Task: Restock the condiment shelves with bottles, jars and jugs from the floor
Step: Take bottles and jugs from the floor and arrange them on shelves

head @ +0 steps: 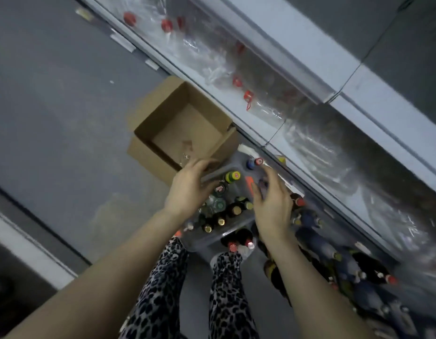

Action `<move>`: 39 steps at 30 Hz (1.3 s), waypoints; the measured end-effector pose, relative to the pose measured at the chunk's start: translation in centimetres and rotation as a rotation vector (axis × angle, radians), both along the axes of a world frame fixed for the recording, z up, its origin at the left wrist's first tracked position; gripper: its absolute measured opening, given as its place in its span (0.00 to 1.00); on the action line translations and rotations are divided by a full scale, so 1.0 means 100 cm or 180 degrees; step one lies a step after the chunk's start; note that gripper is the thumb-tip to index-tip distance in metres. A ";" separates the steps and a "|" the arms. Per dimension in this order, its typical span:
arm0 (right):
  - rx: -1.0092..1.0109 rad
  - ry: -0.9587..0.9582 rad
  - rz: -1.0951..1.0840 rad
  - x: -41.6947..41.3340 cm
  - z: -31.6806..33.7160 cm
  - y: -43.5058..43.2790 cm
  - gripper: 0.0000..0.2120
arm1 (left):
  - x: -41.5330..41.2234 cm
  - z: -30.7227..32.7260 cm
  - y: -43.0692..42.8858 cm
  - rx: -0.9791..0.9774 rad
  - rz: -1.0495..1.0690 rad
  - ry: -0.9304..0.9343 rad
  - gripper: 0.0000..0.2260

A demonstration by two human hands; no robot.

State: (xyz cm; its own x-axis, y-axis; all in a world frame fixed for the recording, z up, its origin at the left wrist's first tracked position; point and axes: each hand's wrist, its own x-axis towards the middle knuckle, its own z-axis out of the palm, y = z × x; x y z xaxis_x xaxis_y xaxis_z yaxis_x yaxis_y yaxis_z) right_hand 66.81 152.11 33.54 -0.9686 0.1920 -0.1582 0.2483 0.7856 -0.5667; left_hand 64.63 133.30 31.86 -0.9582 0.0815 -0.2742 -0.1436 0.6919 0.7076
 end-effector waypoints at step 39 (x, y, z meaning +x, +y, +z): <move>-0.1179 -0.1124 -0.0798 -0.034 -0.435 0.021 0.19 | 0.041 -0.420 0.032 -0.0314 -0.0190 -0.1333 0.25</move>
State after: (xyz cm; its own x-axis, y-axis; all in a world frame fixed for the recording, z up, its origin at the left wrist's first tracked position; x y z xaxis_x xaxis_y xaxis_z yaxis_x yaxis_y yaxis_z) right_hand 63.41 154.20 -9.97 -0.7766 0.2793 -0.5647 0.6260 0.4427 -0.6420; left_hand 68.75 136.49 -10.10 -0.7571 0.0872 -0.6475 -0.3619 0.7691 0.5268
